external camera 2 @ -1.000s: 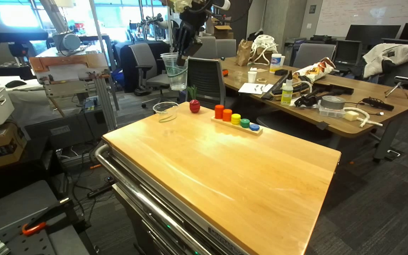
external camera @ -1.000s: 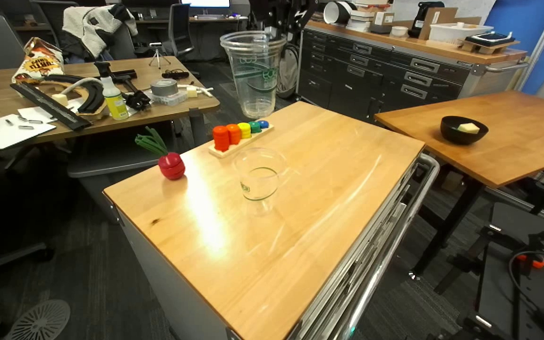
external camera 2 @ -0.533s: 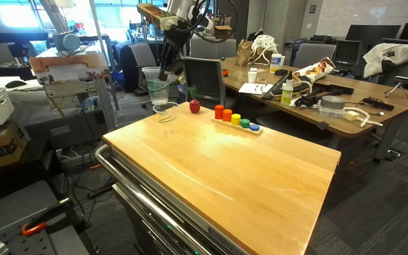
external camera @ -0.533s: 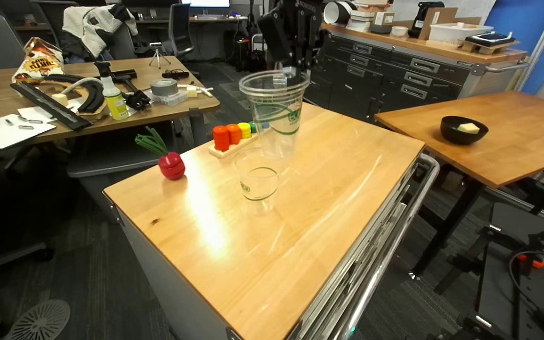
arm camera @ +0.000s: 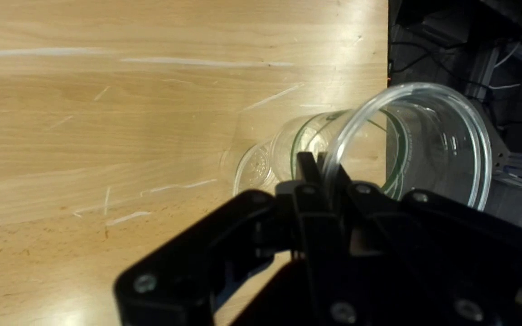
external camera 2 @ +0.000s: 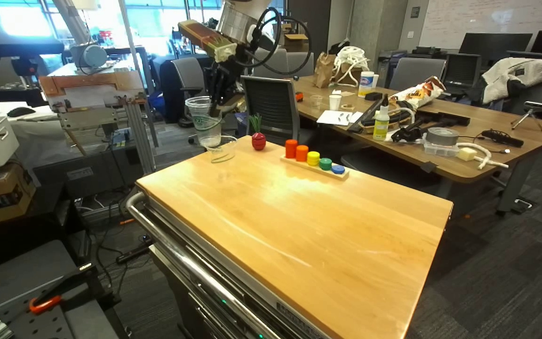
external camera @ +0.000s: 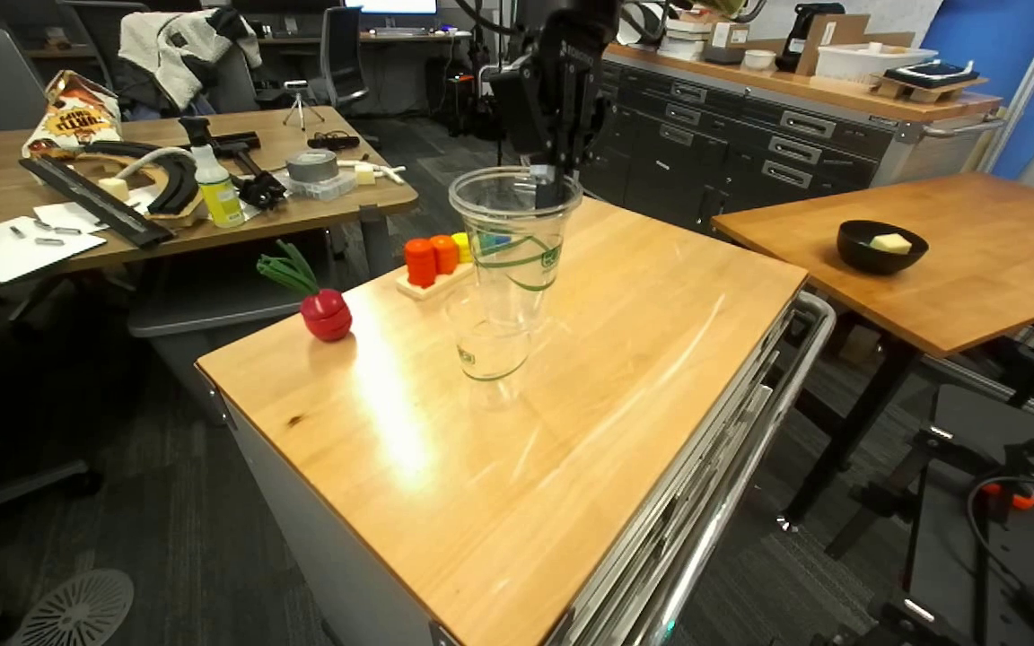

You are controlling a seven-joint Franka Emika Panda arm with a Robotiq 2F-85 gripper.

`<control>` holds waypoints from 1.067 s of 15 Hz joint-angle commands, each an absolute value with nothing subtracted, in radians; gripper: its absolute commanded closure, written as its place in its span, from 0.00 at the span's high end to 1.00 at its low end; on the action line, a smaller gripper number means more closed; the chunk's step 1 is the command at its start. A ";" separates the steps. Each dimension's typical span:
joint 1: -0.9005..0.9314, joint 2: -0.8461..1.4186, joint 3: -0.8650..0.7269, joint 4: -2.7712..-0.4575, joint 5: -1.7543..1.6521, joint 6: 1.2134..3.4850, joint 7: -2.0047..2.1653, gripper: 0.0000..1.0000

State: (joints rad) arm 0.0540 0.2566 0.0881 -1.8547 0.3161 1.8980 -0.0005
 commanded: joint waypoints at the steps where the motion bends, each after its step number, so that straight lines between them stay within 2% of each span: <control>1: 0.049 0.227 0.097 -1.900 0.366 1.959 -0.063 0.02; 9: 0.052 0.256 0.098 -1.913 0.357 2.020 -0.105 0.03; 10: 0.051 0.261 0.099 -1.912 0.358 2.028 -0.111 0.07; 11: 0.052 0.264 0.099 -1.913 0.354 2.034 -0.117 0.32; 13: 0.052 0.272 0.100 -1.910 0.353 2.051 -0.119 0.39; 16: 0.046 0.280 0.100 -1.898 0.365 2.072 -0.117 0.62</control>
State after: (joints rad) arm 0.0540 0.2790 0.0909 -1.9062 0.3408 2.0389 -0.0999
